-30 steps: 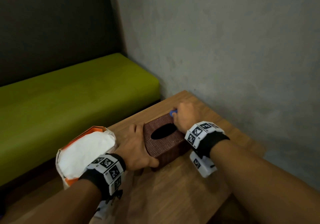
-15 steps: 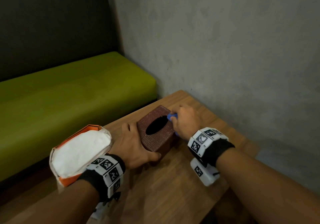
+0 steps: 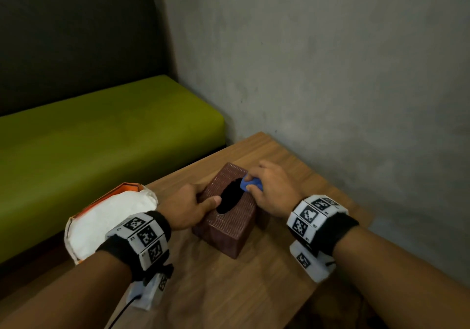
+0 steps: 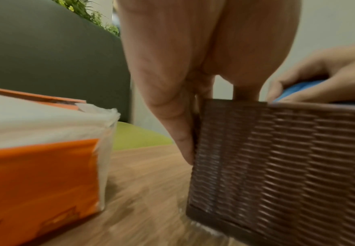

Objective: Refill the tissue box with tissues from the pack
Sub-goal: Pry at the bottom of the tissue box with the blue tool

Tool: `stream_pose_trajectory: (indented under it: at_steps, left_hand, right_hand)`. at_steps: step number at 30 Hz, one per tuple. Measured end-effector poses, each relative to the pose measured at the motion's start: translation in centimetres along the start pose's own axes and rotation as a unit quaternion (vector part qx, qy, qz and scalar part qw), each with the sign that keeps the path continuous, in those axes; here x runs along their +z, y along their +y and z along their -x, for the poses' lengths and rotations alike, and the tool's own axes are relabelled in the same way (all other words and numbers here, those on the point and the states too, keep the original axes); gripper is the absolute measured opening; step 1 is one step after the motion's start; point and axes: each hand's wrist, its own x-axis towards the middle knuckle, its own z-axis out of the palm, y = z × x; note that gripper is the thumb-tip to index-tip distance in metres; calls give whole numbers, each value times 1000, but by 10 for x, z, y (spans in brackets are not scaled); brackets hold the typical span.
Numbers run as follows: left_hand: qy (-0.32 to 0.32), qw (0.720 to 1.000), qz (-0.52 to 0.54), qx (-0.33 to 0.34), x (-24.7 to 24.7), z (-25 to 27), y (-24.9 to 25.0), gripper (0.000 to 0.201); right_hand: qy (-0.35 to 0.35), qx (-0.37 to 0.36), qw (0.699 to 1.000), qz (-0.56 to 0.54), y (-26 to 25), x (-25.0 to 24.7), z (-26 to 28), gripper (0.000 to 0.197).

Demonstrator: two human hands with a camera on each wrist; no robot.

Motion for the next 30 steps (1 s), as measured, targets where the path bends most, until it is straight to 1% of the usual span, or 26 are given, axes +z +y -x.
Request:
stream_pose_trajectory:
  at_steps: [2,4,5,8,10,11,14,16,17,19,21,22,24,27,28,30]
  left_hand:
    - [10,999,-22,-23,1,-4,3,28]
    - [22,998,-43,-42,2,-7,5,26]
    - [28,997,-51,-47,2,-8,6,26]
    - [37,996,-61,-50,2,-10,7,31]
    - [36,996,-63,-51,2,-11,8,32]
    - [34,996,-63,-53,2,-11,8,32]
    - [32,996,-51,-61,3,-9,8,32]
    - [36,996,-45,-66,3,-9,8,31]
    - [38,996,-47,-65,3,-9,8,31]
    - [41,996,-56,-63,1,-10,9,33]
    - [42,995,-70,-61,0,-10,10,34]
    - [40,995,-75,-60,0,-11,10,35]
    - [39,994,-81,-59,1,-11,11,35]
    - [39,994,-84,-62,3,-12,12,37]
    - [40,993,-84,-66,3,-12,11,38]
    - [42,993,-85,-70,3,-14,10,40]
  right_hand:
    - [15,27,999,10,-2,1,-11,18]
    - [34,37,999,13,-6,4,-12,18]
    - [37,29,999,10,-9,5,-5,17]
    - [6,-44,999,2,-18,12,24,15]
    - [4,-56,998,-4,-20,14,30,15]
    - [16,-42,999,2,-17,12,22,15]
    - [49,28,998,16,-2,7,-12,16]
    - [59,49,997,19,4,7,-22,14]
    - [62,51,997,18,3,8,-18,14]
    - [58,23,998,11,-3,13,3,14]
    - [41,-21,999,-8,-9,16,26,14]
    - [33,-32,999,-14,-10,16,31,15]
    - [41,-13,999,-13,-4,11,18,15]
    - [52,60,996,28,7,4,-16,16]
    - [54,73,995,33,7,3,-21,17]
    - [51,63,996,28,-1,5,-7,16]
